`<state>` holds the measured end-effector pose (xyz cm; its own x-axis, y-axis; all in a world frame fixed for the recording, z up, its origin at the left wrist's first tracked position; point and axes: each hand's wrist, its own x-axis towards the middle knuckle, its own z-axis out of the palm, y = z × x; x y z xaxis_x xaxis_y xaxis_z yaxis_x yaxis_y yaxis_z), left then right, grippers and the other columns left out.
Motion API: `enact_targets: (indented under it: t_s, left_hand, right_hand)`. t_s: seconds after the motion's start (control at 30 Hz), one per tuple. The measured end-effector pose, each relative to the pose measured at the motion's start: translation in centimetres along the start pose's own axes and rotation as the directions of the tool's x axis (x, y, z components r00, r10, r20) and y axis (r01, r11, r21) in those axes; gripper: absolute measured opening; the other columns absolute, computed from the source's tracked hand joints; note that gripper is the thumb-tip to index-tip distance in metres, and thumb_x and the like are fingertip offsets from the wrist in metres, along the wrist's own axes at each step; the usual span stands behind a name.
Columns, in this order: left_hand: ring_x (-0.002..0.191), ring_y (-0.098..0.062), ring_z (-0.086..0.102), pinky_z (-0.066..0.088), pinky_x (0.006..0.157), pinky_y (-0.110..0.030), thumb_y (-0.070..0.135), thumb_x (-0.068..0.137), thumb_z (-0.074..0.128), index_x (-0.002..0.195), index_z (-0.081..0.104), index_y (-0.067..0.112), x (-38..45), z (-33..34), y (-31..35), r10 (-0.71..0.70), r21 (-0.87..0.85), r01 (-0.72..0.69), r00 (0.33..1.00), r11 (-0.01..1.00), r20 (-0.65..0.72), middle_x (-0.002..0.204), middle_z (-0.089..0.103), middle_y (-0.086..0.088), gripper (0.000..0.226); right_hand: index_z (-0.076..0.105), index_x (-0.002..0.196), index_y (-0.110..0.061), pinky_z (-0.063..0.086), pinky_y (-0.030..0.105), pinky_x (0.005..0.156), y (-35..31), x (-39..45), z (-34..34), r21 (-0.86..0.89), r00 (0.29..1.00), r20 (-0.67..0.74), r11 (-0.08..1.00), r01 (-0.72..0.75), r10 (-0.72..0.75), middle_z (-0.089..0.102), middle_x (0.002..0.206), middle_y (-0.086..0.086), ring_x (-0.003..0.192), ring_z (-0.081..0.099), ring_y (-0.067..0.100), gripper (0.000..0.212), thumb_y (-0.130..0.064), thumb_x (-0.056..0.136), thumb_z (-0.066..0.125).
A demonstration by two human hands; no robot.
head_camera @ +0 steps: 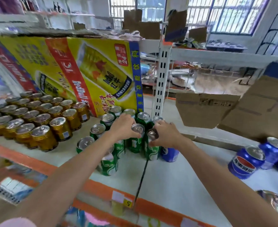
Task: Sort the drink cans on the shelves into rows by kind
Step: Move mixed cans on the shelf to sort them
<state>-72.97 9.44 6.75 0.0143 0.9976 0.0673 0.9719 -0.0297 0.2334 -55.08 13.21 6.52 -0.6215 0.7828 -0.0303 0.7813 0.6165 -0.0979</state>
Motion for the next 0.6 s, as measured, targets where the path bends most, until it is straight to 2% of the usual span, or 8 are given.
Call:
enact_targets:
  t_s: [0.13, 0.27, 0.3, 0.37, 0.43, 0.5, 0.6]
  left_hand:
    - [0.066, -0.021, 0.038, 0.025, 0.056, -0.033, 0.057, 0.070, 0.072, 0.052, 0.033, 0.017, 1.2, 0.4, -0.8, 0.065, -0.015, -0.064, 0.998, 0.998, 0.011, 0.060, 0.029, 0.004, 0.059]
    - [0.081, -0.028, 0.049, 0.029, 0.060, -0.033, 0.056, 0.070, 0.072, 0.053, 0.038, 0.016, 1.6, 0.6, -1.3, 0.084, -0.048, -0.084, 0.996, 0.995, -0.005, 0.062, 0.035, 0.002, 0.055]
    - [0.089, -0.029, 0.050, 0.034, 0.065, -0.033, 0.057, 0.070, 0.071, 0.059, 0.046, 0.014, 1.6, 0.6, -1.4, 0.080, -0.047, -0.080, 0.997, 0.996, 0.003, 0.068, 0.042, -0.001, 0.051]
    - [0.106, -0.029, 0.044, 0.042, 0.082, -0.037, 0.059, 0.070, 0.069, 0.082, 0.059, 0.010, 1.8, 0.8, -1.7, 0.087, -0.005, -0.087, 0.996, 0.996, 0.027, 0.095, 0.053, -0.008, 0.052]
    - [0.116, -0.030, 0.039, 0.041, 0.092, -0.042, 0.059, 0.072, 0.068, 0.098, 0.058, 0.007, 1.8, 0.9, -2.0, 0.091, 0.013, -0.092, 0.994, 0.996, 0.054, 0.114, 0.051, -0.012, 0.059]
    - [0.120, -0.031, 0.037, 0.040, 0.094, -0.044, 0.058, 0.073, 0.068, 0.097, 0.056, 0.008, 1.7, 0.8, -2.1, 0.092, 0.017, -0.094, 0.992, 0.995, 0.082, 0.117, 0.050, -0.013, 0.057]
    - [0.123, -0.031, 0.035, 0.039, 0.097, -0.045, 0.056, 0.075, 0.067, 0.102, 0.055, 0.007, 1.5, 0.7, -2.0, 0.088, 0.050, -0.093, 0.990, 0.994, 0.106, 0.121, 0.050, -0.014, 0.057]
  right_hand:
    - [0.052, 0.116, -0.009, 0.035, 0.035, 0.096, -0.2, -0.1, 0.2, 0.092, 0.998, 0.025, 0.994, -0.057, 0.054, 0.045, 0.125, 0.011, 0.116, 0.040, 0.027, 0.053, -0.038, 0.075, 0.071]
    - [0.042, 0.135, -0.012, 0.034, 0.033, 0.104, -0.6, -0.4, -0.1, 0.129, 0.995, 0.077, 0.988, -0.079, 0.070, 0.034, 0.135, 0.013, 0.127, 0.032, 0.030, 0.065, -0.021, 0.077, 0.069]
    - [0.039, 0.138, -0.017, 0.034, 0.034, 0.105, -0.6, -0.5, -0.2, 0.124, 0.992, 0.088, 0.987, -0.100, 0.090, 0.031, 0.137, 0.013, 0.127, 0.031, 0.031, 0.068, -0.020, 0.078, 0.068]
    - [0.034, 0.141, -0.027, 0.033, 0.037, 0.104, -0.9, -0.6, -0.3, 0.085, 0.985, 0.104, 0.985, -0.148, 0.139, 0.029, 0.139, 0.015, 0.126, 0.030, 0.033, 0.071, -0.026, 0.079, 0.068]
    - [0.033, 0.141, -0.028, 0.031, 0.039, 0.104, -1.4, -0.6, -0.2, 0.040, 0.981, 0.087, 0.983, -0.180, 0.176, 0.030, 0.140, 0.016, 0.127, 0.030, 0.033, 0.073, -0.039, 0.079, 0.069]
    - [0.035, 0.140, -0.023, 0.031, 0.039, 0.104, -1.9, -0.3, 0.0, 0.030, 0.979, 0.050, 0.979, -0.199, 0.198, 0.033, 0.141, 0.013, 0.128, 0.032, 0.031, 0.073, -0.043, 0.078, 0.070]
    - [0.036, 0.136, -0.011, 0.032, 0.038, 0.105, -2.0, 0.0, 0.3, 0.060, 0.977, 0.032, 0.975, -0.212, 0.210, 0.037, 0.139, 0.011, 0.127, 0.034, 0.028, 0.075, -0.037, 0.077, 0.074]
